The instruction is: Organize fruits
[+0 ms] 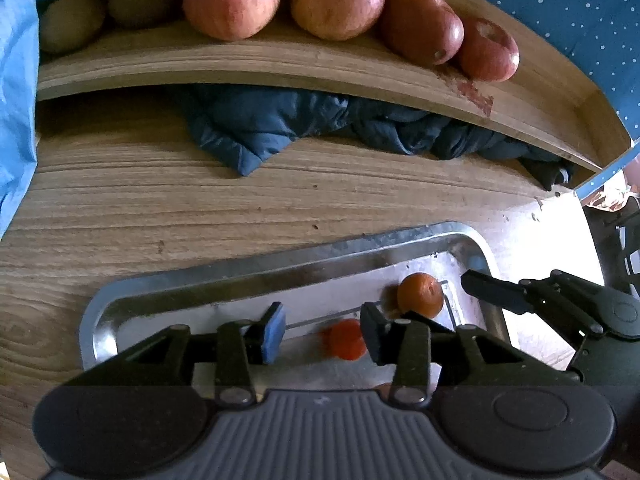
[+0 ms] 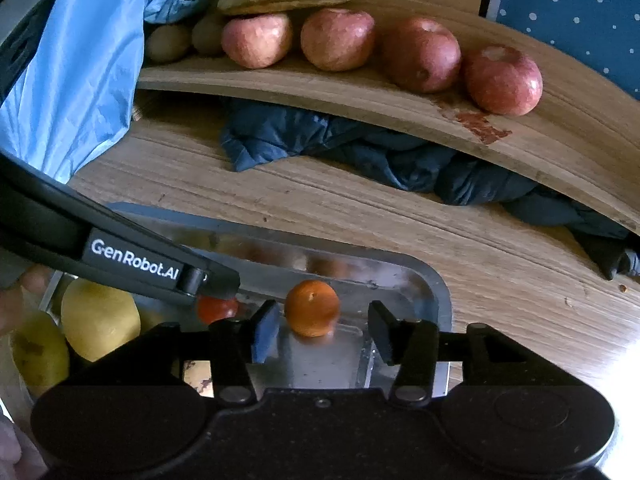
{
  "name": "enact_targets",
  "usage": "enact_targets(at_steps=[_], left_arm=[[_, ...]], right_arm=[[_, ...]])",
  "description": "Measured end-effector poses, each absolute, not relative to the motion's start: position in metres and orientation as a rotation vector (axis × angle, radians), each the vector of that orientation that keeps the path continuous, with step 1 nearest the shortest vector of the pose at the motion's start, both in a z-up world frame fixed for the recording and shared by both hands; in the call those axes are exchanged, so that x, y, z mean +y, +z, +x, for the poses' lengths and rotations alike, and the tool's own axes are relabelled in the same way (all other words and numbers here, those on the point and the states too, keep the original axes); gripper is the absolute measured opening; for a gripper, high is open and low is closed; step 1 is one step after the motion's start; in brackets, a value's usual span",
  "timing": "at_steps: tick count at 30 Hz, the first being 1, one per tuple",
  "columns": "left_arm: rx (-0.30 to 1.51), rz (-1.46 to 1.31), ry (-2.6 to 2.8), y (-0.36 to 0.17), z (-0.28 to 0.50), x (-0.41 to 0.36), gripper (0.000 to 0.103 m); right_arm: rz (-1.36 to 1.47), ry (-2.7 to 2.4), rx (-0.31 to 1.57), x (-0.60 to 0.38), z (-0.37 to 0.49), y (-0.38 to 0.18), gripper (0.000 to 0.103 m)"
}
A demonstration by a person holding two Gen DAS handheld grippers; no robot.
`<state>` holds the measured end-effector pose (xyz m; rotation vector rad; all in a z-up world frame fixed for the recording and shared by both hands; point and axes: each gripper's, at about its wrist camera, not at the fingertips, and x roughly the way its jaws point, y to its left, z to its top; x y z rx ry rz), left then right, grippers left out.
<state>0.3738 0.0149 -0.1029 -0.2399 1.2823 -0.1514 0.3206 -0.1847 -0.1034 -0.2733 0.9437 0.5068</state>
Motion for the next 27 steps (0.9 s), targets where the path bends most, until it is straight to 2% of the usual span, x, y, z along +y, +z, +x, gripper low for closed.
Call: enact_targets(at_steps=[11, 27], left_arm=[[1.264, -0.251, -0.12, -0.097, 0.37, 0.023, 0.055], [1.219, -0.246, -0.064, -0.086, 0.364, 0.034, 0.077]], right_arm=[[-0.268, 0.49, 0.933, -0.186, 0.317, -0.1, 0.062], [-0.235, 0.457, 0.917, -0.189, 0.314, -0.091, 0.077]])
